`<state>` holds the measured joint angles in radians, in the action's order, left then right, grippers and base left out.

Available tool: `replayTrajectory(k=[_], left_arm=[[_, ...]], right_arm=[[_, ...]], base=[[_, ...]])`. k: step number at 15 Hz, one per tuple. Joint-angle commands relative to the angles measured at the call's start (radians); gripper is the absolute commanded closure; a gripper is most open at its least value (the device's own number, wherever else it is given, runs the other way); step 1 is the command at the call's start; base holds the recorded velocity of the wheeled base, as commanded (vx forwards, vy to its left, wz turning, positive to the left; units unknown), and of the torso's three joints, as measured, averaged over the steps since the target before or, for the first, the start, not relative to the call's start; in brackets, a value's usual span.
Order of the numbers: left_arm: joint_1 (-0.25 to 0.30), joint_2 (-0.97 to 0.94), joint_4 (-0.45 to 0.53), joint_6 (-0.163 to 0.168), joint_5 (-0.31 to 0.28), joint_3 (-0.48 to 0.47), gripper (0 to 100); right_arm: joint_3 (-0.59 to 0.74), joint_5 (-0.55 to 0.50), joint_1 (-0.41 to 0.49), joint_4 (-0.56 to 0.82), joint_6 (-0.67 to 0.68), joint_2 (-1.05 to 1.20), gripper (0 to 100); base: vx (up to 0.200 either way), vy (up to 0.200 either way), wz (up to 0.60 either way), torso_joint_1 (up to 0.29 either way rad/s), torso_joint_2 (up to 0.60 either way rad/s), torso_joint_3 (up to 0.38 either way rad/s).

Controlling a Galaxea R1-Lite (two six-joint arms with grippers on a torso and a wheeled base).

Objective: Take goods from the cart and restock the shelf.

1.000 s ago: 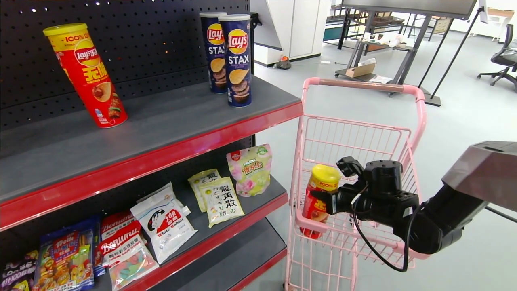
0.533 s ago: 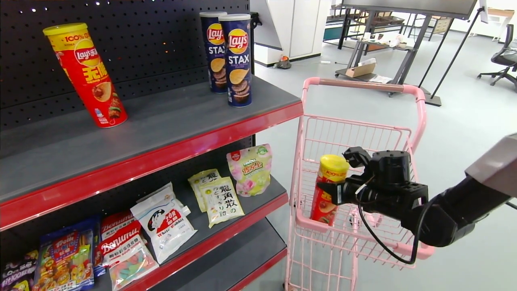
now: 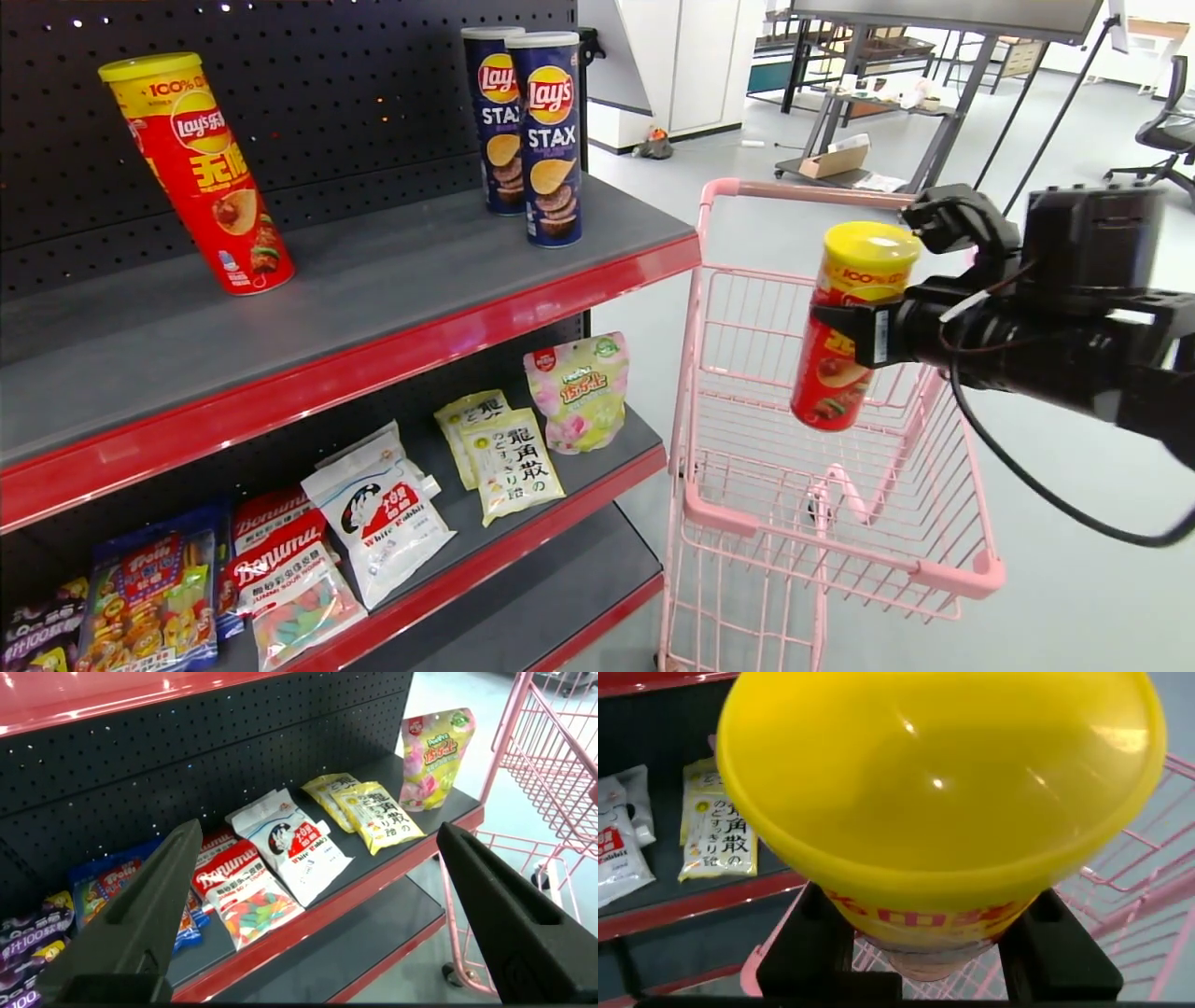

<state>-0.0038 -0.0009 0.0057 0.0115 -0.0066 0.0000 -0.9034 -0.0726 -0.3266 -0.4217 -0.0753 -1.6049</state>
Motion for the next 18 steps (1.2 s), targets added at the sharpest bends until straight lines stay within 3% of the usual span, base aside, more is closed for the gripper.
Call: replayTrajectory(k=[1,3,6,14,18], left_arm=[[0.001,0.001,0.0,-0.001,0.0,0.0,0],[0.001,0.001,0.002,0.001,-0.001,0.0,0],[-0.001,0.001,0.0,-0.001,-0.001,0.0,0],[0.001,0.001,0.0,-0.001,0.0,0.0,0],[0.001,0.001,0.0,0.001,0.0,0.0,0]], right_arm=[[0.146,0.008,0.014,0.17,-0.021,0.362,100],[0.251,-0.003,0.063,0.187,-0.015,0.514,100],[0.357,-0.026,0.17,0.336,-0.024,0.683,100],[0.451,-0.029,0.19,0.365,-0.027,0.826,100],[0.462,-0.029,0.198,0.363,-0.026,0.827,100]], base=[[0.0,0.0,0.0,0.0,0.0,0.0],[0.0,0.0,0.0,0.0,0.0,0.0],[0.0,0.0,0.0,0.0,0.0,0.0],[0.0,0.0,0.0,0.003,-0.01,-0.006],[0.0,0.0,0.0,0.144,-0.42,-0.271]])
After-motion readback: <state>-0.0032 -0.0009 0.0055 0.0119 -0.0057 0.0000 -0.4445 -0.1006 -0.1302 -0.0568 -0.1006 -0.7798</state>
